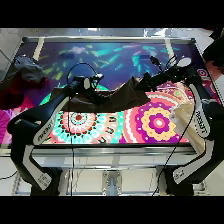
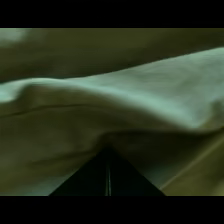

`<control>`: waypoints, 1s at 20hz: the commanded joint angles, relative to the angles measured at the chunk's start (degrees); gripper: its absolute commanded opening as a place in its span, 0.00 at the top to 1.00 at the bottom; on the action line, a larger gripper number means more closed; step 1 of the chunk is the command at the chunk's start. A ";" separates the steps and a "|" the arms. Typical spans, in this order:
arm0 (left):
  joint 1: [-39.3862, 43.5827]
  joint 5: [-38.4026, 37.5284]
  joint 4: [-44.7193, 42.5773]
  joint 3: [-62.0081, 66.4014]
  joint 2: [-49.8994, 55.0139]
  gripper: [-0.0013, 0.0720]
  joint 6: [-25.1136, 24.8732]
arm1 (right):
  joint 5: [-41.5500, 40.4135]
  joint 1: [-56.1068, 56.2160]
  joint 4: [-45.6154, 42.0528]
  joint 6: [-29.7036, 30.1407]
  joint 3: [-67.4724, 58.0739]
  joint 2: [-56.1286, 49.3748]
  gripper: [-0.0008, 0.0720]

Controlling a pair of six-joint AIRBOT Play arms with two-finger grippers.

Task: Fold the shirts.

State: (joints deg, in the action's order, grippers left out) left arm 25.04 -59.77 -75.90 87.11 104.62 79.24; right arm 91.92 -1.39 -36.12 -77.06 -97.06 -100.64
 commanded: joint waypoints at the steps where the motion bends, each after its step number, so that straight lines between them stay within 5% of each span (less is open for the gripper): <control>1: 3.48 3.30 8.90 0.02 1.88 0.97 -3.85 | 6.64 0.07 -5.16 -5.29 -5.20 2.69 0.97; 6: 4.90 3.61 8.98 0.48 -1.49 0.97 -3.65 | 12.46 0.04 -12.17 -9.01 -15.56 2.80 0.97; 12: -1.97 3.56 3.98 0.48 -20.26 0.97 -3.67 | 11.47 5.22 -14.14 -13.90 -19.67 2.54 0.97; 20: -20.15 1.57 -4.50 0.44 -41.20 0.97 -3.65 | -23.15 30.21 -17.11 -16.74 -19.67 -1.40 0.97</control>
State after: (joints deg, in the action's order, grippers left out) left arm 11.09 -56.66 -78.11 87.55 69.36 75.59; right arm 84.09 20.69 -52.21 -92.23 -116.60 -100.12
